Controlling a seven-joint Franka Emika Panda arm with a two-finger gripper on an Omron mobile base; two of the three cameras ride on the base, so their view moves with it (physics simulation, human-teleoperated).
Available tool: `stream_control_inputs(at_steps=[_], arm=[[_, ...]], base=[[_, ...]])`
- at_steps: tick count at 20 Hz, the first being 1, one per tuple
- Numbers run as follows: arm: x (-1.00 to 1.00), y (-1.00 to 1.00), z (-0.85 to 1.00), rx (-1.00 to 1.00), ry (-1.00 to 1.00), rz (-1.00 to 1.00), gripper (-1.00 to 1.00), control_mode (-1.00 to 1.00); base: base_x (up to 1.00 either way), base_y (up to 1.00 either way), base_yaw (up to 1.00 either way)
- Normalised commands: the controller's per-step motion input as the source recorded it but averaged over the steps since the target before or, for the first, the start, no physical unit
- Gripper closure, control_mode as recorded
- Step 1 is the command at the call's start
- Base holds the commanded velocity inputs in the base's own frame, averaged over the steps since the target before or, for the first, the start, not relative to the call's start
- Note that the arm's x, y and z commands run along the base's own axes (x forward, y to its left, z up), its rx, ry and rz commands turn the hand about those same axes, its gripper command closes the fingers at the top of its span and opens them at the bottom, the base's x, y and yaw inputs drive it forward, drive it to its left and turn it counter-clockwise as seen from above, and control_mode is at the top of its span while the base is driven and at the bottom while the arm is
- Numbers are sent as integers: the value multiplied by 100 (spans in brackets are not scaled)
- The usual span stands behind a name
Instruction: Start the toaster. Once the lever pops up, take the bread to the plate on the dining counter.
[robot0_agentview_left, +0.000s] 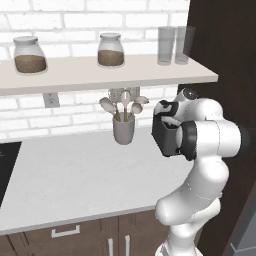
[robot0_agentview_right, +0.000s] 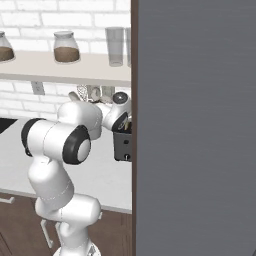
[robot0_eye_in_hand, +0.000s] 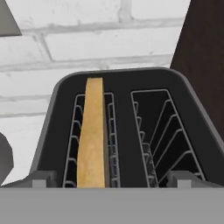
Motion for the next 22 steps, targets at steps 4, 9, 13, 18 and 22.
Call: stream_control_inputs(at_steps=[4, 9, 13, 18, 22], arm=[[5, 0, -29, 0, 0, 0, -100, -100], [0, 1, -12, 0, 0, 0, 100, -100], [0, 0, 1, 0, 0, 0, 100, -100], [0, 0, 25, 0, -1, -1, 100, -100], [-4, 0, 58, 0, -5, -4, 100, -100]], base=[[0, 0, 0], [0, 0, 0], [0, 0, 0], [0, 0, 0], [0, 0, 0]])
